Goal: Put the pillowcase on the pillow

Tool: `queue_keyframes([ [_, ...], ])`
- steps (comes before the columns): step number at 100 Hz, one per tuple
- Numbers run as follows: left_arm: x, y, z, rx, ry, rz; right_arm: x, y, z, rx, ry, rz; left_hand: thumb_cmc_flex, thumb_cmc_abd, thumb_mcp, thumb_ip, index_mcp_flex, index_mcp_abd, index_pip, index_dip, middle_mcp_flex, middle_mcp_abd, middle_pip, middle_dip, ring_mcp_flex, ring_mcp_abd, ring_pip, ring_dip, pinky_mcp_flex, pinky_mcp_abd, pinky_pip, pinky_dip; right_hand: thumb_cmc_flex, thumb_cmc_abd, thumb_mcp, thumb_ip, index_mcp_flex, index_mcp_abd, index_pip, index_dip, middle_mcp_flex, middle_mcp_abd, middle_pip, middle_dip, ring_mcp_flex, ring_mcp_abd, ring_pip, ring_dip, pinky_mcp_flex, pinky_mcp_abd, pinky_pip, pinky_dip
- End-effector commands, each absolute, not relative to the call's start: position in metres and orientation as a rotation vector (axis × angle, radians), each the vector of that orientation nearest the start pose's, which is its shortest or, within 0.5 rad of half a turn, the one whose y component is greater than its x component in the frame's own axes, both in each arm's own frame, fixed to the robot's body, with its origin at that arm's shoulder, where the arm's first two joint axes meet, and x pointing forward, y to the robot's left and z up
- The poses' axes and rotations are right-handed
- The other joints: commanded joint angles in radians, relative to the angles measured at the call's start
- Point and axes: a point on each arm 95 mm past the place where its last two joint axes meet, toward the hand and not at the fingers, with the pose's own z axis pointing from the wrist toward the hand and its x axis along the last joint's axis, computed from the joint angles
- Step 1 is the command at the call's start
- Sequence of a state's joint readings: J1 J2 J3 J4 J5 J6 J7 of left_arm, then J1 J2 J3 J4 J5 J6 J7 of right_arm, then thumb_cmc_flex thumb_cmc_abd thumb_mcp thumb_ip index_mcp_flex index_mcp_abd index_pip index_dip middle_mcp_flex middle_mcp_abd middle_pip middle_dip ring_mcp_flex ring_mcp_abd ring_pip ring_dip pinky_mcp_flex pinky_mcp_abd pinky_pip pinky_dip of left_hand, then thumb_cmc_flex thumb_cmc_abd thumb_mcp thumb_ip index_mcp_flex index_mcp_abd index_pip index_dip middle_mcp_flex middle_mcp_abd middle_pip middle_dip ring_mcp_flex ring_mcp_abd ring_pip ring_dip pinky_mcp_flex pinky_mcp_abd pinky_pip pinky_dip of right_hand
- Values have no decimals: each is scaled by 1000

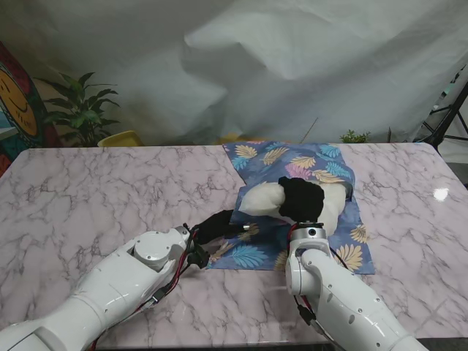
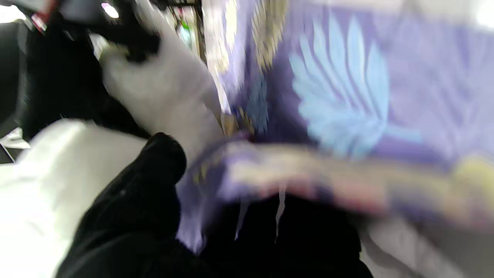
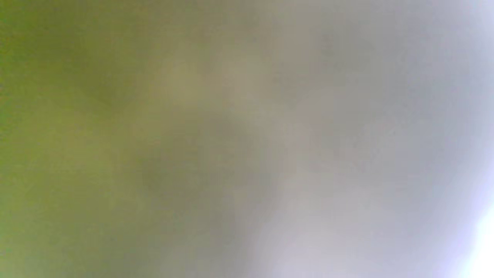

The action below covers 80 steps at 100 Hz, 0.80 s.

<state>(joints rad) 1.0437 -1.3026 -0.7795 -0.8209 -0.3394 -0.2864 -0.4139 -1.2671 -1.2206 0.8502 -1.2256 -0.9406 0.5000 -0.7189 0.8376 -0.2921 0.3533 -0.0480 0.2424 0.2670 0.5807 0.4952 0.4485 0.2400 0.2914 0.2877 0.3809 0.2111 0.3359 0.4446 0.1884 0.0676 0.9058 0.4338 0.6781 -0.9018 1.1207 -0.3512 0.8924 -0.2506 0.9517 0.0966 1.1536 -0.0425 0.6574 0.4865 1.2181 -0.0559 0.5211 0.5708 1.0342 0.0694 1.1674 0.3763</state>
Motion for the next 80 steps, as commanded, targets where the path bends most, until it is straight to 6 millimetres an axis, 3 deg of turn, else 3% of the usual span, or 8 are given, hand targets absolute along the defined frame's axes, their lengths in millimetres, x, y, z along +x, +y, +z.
queue_keyframes([
  [1,467,-89,-416,-2562,1509,-2059,449,51,-321,907,900,1341,-82,-41,-13,-17,-80,32,-121,-74,-96,14,15,-23,-53,128,-21,-33,-47,129,-155,-51,120,139,173,69,82,-23,105,16,63,33,88,36,106,-55,444,72,99,-250,420,116],
  [11,466,-83,-413,-2562,1605,-2058,451,49,-319,918,890,1331,-174,-22,-54,-19,-103,49,-287,-134,-188,24,-25,-49,-162,128,-85,-68,-114,114,-283,-111,121,140,172,69,82,-21,105,16,62,33,88,36,106,-54,444,72,99,-249,421,116],
  [21,464,-86,-417,-2517,1589,-2028,452,49,-318,924,882,1338,-176,-61,107,-28,-68,69,-350,-95,-156,20,25,-22,-88,110,-31,-29,-66,110,-195,-66,120,139,172,69,82,-21,104,16,63,35,89,37,106,-54,445,72,99,-249,421,115],
  [32,466,-94,-426,-2503,1493,-1994,449,53,-317,917,871,1363,6,-56,181,-21,10,67,-316,-90,-6,8,105,24,100,97,88,25,68,120,9,22,121,139,172,69,83,-21,104,16,63,34,89,37,107,-54,446,73,99,-249,422,115],
  [42,466,-104,-434,-2536,1348,-1979,445,57,-317,919,864,1390,406,78,-56,0,172,40,-117,-74,298,-35,122,153,365,75,249,71,303,117,268,72,121,139,173,69,83,-20,104,16,64,34,89,37,107,-53,447,73,100,-250,423,115],
  [50,466,-110,-439,-2593,1240,-2007,443,58,-318,915,871,1397,453,81,-38,-18,327,-17,17,-108,478,-68,257,242,562,23,541,219,520,40,571,124,121,139,173,69,83,-20,104,16,63,34,89,37,106,-54,449,74,100,-249,425,116],
  [59,463,-112,-439,-2622,1194,-2047,444,57,-321,893,900,1383,453,132,-85,-35,398,-84,194,-74,480,-62,546,429,677,-146,890,395,686,-114,875,124,121,141,171,69,82,-21,103,16,62,34,89,37,106,-56,448,73,100,-248,426,116],
  [80,441,-108,-427,-2628,1289,-2210,462,40,-328,796,944,1252,453,141,-115,-53,361,-148,410,64,533,-117,668,587,833,-264,1057,444,898,-247,1055,35,115,136,176,68,79,-30,108,21,63,27,88,37,109,-66,476,86,110,-284,454,130],
])
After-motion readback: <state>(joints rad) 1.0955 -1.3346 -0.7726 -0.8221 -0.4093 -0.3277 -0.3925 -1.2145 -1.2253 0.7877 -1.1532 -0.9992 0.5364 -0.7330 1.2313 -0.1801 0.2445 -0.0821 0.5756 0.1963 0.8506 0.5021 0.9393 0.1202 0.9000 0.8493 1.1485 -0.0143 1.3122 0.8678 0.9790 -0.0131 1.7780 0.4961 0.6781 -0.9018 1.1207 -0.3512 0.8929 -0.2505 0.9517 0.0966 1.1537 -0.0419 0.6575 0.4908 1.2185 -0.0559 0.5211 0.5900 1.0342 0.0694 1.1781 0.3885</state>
